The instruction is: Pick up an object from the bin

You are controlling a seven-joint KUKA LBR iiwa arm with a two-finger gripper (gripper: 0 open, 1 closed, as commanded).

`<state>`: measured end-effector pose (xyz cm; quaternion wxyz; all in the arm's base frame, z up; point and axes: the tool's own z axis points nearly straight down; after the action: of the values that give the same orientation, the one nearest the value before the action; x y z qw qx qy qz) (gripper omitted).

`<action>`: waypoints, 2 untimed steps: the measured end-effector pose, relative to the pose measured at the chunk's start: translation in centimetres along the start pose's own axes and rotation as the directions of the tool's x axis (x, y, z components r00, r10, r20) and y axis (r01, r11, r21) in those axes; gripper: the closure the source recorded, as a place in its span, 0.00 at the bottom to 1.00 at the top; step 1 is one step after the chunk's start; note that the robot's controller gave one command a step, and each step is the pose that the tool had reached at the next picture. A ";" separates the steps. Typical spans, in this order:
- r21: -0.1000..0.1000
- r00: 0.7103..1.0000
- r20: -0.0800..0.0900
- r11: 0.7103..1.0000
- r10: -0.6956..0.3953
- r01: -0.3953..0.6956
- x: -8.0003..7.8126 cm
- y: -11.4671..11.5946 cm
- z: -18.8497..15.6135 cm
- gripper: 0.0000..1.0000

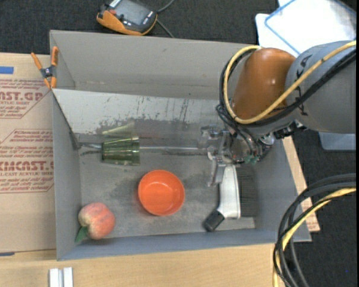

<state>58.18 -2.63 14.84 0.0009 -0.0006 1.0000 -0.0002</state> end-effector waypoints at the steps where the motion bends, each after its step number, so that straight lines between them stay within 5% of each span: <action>1: 0.000 1.000 0.000 1.000 0.000 0.000 0.0 0.0 0.0 0.00; 2: 0.001 1.000 0.001 1.000 -0.011 0.011 2.0 -3.4 1.5 0.00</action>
Offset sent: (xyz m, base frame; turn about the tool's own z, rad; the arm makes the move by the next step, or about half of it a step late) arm -0.0195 -0.0340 -0.0148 -0.0121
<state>56.22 -6.06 13.29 0.0012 -0.0060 1.0000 -0.0005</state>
